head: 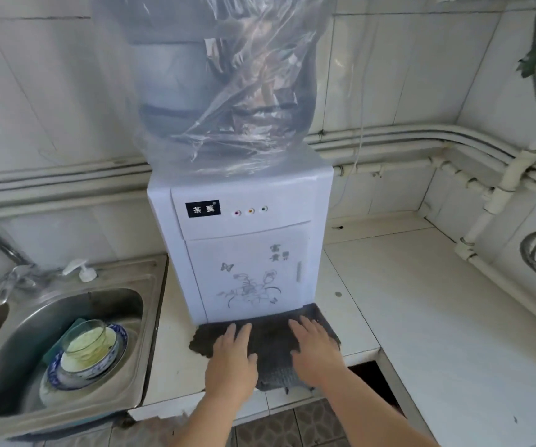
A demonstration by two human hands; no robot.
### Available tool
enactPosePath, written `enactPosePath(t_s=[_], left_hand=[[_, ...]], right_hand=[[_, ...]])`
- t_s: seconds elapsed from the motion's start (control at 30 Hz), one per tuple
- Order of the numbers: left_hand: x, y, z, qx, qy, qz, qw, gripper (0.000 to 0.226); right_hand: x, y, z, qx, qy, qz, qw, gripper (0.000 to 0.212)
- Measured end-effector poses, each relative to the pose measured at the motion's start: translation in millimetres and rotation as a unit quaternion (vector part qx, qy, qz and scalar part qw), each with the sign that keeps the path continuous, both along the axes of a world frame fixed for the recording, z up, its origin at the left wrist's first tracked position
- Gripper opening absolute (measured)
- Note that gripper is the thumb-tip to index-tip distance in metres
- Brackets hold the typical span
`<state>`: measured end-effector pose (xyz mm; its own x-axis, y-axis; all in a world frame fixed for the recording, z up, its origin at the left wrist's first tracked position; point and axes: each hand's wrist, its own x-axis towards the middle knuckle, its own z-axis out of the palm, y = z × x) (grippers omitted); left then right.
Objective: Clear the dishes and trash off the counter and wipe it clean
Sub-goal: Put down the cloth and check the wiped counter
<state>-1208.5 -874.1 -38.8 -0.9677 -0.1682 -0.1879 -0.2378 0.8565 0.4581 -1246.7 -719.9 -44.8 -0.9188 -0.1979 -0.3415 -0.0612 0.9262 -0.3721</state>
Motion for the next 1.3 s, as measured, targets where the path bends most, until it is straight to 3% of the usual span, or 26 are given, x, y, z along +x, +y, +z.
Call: enactPosePath(t_s=[0.1,0.2,0.3,0.47,0.6,0.67,1.03,1.17,1.3], left_hand=[[-3.7,9.4,-7.3,-0.136,-0.041,-0.057,0.988,0.056],[-8.2,11.9,-5.9,-0.181,-0.065,-0.062,0.979,0.050],[-13.3,14.1,-6.7,-0.213,-0.078,-0.072,0.971,0.044],[-18.5,12.4,-17.1,-0.196,-0.085,-0.079,0.974,0.052],[-15.8,6.9,-13.9,-0.199,0.019,-0.106,0.974,0.047],[-15.0,7.7,-18.9,-0.195,0.031,-0.146,0.969,0.043],[-35.5,0.4,-8.3,-0.230,-0.065,-0.223,0.945,0.051],[-41.4,9.9,2.0,-0.239,-0.044,-0.257,0.935,0.044],[-45.7,38.9,5.3,-0.150,0.011,-0.309,0.939,0.043]], right_hand=[[0.1,2.6,-15.6,0.081,0.008,0.077,0.994,0.048],[-7.1,4.8,-7.9,0.102,0.074,0.072,0.989,0.038],[-13.5,11.0,-12.4,0.106,0.071,0.091,0.988,0.048],[-11.8,7.4,-13.0,0.152,0.051,0.084,0.983,0.051],[-12.5,-6.1,-12.5,0.176,0.041,0.058,0.982,0.051],[-10.2,-9.1,-12.9,0.178,0.036,0.045,0.982,0.054],[0.9,-7.8,-5.8,0.086,-0.016,-0.030,0.996,0.062],[13.1,17.0,-0.9,0.079,0.015,-0.129,0.988,0.056],[31.6,72.8,7.6,0.081,0.016,-0.262,0.961,0.050]])
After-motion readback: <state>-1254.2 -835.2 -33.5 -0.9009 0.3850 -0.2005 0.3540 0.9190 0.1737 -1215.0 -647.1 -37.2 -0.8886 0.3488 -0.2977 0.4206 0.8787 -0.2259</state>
